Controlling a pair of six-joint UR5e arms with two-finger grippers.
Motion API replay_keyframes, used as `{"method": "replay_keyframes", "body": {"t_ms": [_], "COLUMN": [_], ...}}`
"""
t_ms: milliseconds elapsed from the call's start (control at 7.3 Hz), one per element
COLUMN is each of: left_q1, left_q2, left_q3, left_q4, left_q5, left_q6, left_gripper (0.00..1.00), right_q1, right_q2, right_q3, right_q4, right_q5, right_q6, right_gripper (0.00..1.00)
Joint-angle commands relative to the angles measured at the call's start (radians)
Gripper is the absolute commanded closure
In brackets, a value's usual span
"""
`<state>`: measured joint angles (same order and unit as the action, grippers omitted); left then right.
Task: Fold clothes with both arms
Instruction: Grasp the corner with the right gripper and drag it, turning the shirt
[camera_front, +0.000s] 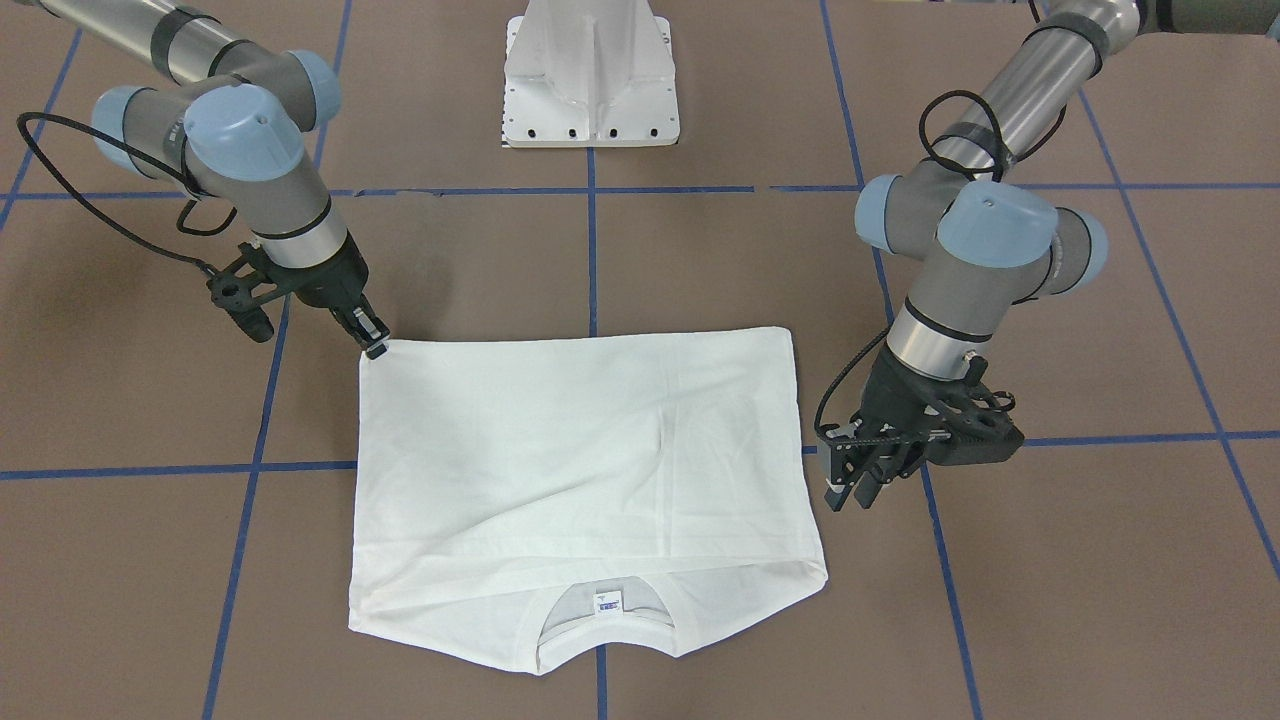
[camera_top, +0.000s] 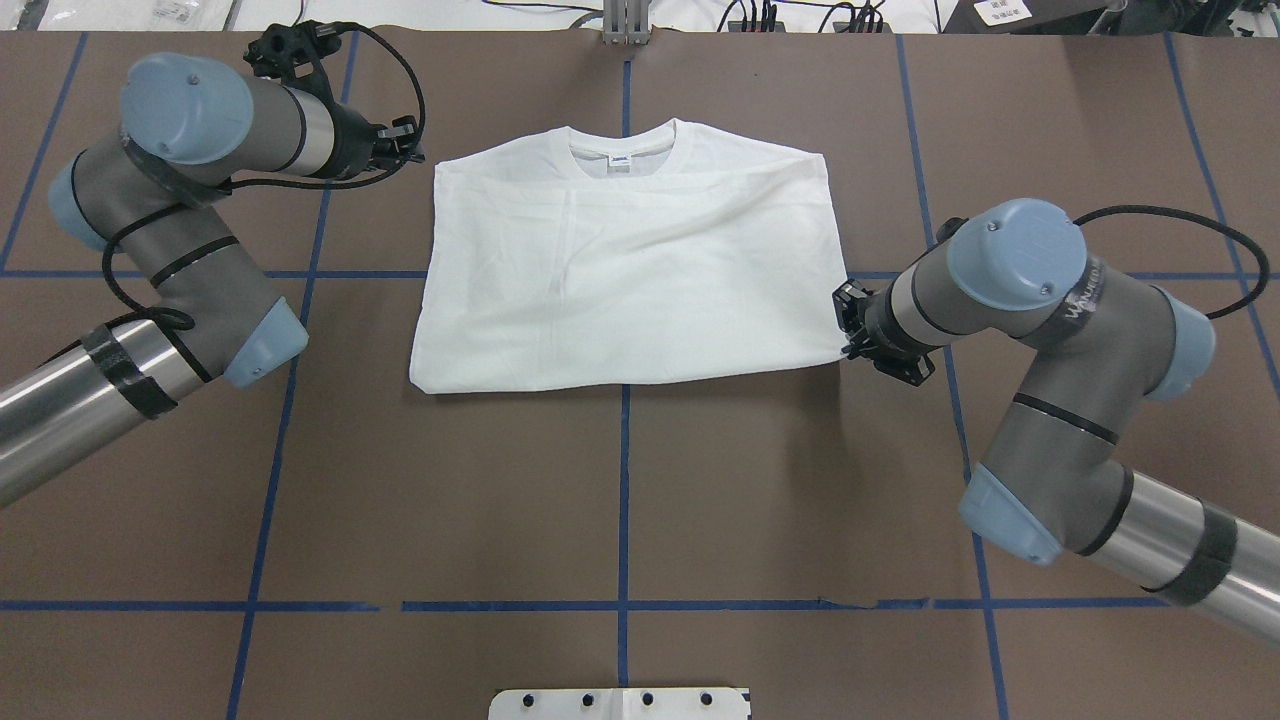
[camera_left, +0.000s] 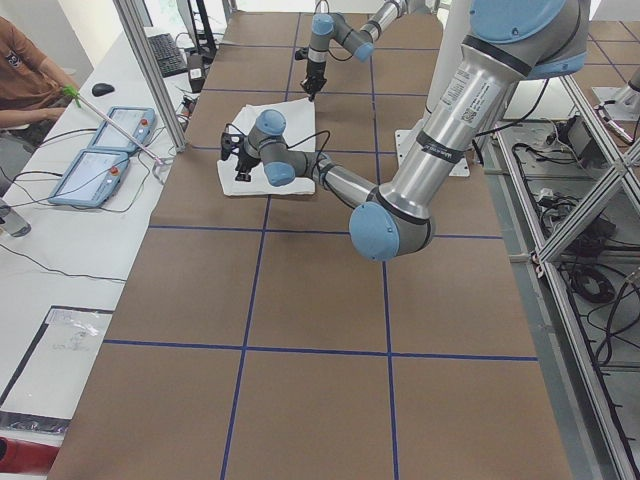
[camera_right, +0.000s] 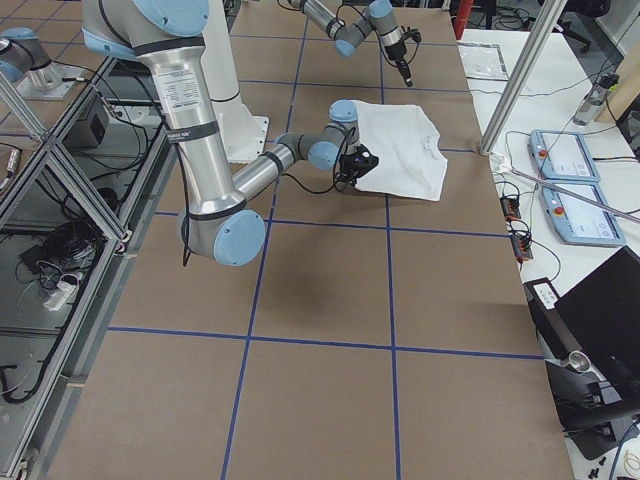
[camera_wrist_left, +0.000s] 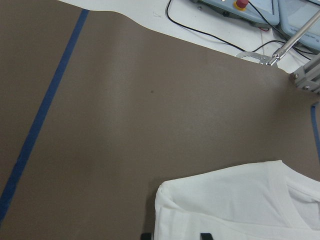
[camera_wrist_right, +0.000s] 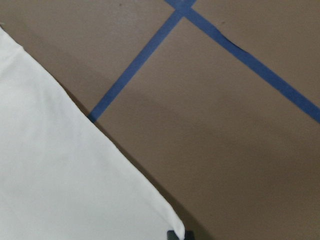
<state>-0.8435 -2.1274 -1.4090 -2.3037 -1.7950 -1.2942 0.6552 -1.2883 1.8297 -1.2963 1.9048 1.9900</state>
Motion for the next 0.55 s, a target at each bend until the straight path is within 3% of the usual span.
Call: {"method": "replay_keyframes", "body": {"t_ms": [0,137,274,411], "left_q1": [0.020,0.024,0.062,0.113], "left_q2": [0.044,0.049,0.055,0.063], "left_q3": [-0.121,-0.157,-0.204,-0.249], "left_q4": [0.026,0.027,0.029,0.030], "left_q5": [-0.053,-0.151,-0.158,-0.159], "left_q6": [-0.072,-0.156,-0.230,-0.313], "left_gripper": [0.57,0.57,0.57,0.57], "right_q1": [-0.070,-0.113,-0.136,-0.208], "right_q2": [-0.273,-0.352,-0.393,-0.425], "right_q3": [0.276,0.355,0.368,0.397], "right_q4": [-0.004,-0.006,-0.004,-0.006], "right_q5": [0.048,0.103,0.260,0.314], "right_q6": [0.001,0.006,0.010,0.030], "right_gripper": [1.00,1.00,1.00,1.00]}}
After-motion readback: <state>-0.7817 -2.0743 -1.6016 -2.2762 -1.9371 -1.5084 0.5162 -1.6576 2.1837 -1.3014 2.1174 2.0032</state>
